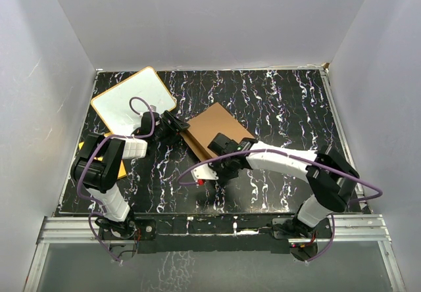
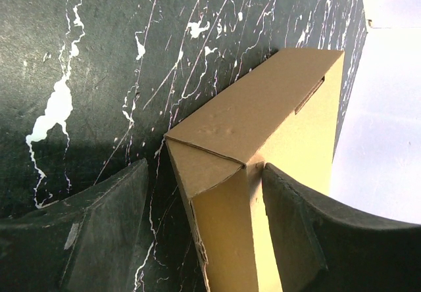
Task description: Fold the paper box
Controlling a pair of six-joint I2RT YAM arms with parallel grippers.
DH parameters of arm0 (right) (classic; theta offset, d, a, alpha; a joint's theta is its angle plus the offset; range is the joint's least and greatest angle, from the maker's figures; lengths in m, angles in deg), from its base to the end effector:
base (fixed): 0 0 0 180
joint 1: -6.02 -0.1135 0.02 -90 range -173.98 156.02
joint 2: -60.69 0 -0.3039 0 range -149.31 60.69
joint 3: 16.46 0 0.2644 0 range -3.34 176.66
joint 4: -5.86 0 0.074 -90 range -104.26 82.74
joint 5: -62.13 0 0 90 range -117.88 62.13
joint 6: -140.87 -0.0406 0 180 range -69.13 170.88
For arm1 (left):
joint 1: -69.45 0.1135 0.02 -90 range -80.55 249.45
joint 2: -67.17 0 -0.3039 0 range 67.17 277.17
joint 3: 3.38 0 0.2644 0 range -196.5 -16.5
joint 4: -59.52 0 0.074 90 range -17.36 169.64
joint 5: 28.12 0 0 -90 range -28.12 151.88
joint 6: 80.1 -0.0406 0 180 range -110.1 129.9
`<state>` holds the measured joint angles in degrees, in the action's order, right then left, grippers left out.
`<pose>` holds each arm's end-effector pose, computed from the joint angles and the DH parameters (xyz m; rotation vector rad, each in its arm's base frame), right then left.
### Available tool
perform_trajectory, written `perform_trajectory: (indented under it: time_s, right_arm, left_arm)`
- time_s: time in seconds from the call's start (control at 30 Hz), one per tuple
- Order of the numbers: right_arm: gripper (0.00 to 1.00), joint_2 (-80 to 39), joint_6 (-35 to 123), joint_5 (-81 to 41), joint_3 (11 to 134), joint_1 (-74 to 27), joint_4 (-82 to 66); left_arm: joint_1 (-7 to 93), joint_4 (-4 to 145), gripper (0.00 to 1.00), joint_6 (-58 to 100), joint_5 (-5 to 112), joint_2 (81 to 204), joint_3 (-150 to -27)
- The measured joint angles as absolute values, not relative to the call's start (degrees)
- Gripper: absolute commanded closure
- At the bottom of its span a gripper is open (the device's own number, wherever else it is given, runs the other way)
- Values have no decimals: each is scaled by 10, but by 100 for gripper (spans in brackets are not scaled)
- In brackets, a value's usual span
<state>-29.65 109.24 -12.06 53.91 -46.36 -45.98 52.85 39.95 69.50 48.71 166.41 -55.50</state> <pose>0.1778 0.2488 0.2197 -2.3302 1.5337 0.3634 0.3322 -0.1087 0.1672 -0.6649 2.1091 -1.0256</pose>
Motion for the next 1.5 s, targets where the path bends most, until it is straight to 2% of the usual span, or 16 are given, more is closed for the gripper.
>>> perform_trajectory:
  time_s: [0.73, 1.5]
  right_arm:
    - [92, -421, 1158, -153, 683, -530, -590]
    - [92, -434, 1212, -132, 685, -531, -587]
  left_arm:
    - [534, 374, 35, 687, 472, 1679, -556]
    - [541, 413, 33, 642, 413, 1659, -552]
